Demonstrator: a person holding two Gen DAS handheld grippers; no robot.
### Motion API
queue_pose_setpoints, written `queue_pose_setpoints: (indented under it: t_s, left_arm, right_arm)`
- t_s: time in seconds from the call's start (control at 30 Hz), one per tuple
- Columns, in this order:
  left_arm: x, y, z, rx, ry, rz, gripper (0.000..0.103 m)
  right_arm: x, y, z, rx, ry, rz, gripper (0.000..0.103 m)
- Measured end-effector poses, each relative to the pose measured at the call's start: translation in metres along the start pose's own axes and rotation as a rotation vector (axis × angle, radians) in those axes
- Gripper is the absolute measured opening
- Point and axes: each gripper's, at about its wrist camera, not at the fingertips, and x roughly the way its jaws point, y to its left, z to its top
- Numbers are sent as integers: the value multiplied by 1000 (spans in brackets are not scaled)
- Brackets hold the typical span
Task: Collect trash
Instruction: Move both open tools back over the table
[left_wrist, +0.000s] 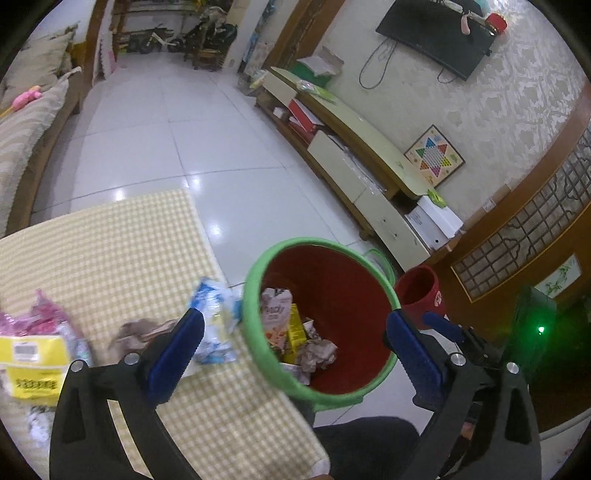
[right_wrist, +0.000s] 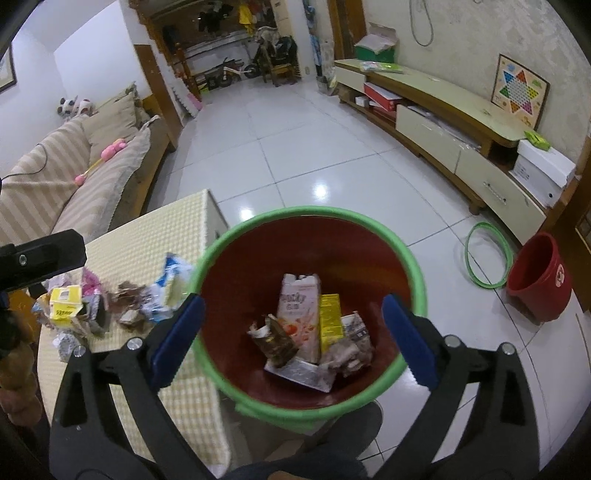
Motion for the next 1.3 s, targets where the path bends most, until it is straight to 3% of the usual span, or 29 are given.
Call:
queue_pose_setpoints:
  t_s: [0.27, 0.6, 1.3]
  left_arm:
    - [-59, 42, -22, -39, -47, 63, 95]
    - [-119, 120, -62, -156, -86, 157, 95]
    - [-184, 241, -133, -336, -118, 303, 95]
  right_arm:
    - [-9, 60, -9, -73, 4, 50, 96]
    - [-5, 141, -27, -188, 43, 117, 96]
    - [15, 258, -59, -362, 113, 209, 96]
